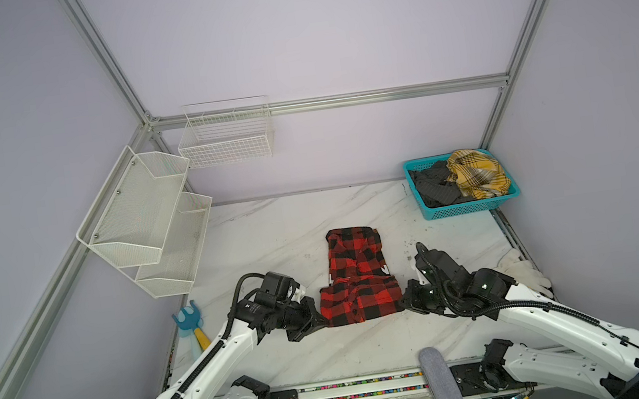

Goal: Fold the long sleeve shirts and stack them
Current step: 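Grasp the nearer corners with both grippers and lift them, then fold the lifted nearer edge with both grippers over onto the shirt's far half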

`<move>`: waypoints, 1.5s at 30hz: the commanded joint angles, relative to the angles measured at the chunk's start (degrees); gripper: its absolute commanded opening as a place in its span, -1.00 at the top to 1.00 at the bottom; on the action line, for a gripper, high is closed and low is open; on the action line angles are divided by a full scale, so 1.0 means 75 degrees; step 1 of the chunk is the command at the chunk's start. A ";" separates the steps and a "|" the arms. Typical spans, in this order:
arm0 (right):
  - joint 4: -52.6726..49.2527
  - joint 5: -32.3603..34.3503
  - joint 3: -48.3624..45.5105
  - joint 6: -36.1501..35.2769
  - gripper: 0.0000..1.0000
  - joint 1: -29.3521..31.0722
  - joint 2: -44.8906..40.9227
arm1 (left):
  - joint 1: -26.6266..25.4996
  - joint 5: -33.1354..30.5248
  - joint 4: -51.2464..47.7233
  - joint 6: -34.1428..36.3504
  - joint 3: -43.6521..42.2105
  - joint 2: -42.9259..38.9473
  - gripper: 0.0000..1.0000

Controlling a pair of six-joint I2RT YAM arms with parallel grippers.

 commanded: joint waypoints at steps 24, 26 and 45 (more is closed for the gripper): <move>0.0525 -0.0931 0.7886 -0.2416 -0.15 -0.4101 0.7762 | 0.0901 0.0189 0.1201 0.0869 1.0589 0.9198 -0.08; 0.0182 -0.0618 0.9364 -0.2526 -0.32 -0.4257 0.9038 | 0.1024 0.0306 0.0329 0.0768 1.3362 1.1060 -0.15; 0.0891 -0.0090 0.8148 -0.4216 0.06 -0.4283 0.9340 | 0.0286 -0.0190 0.1365 0.0495 1.1122 0.9830 0.07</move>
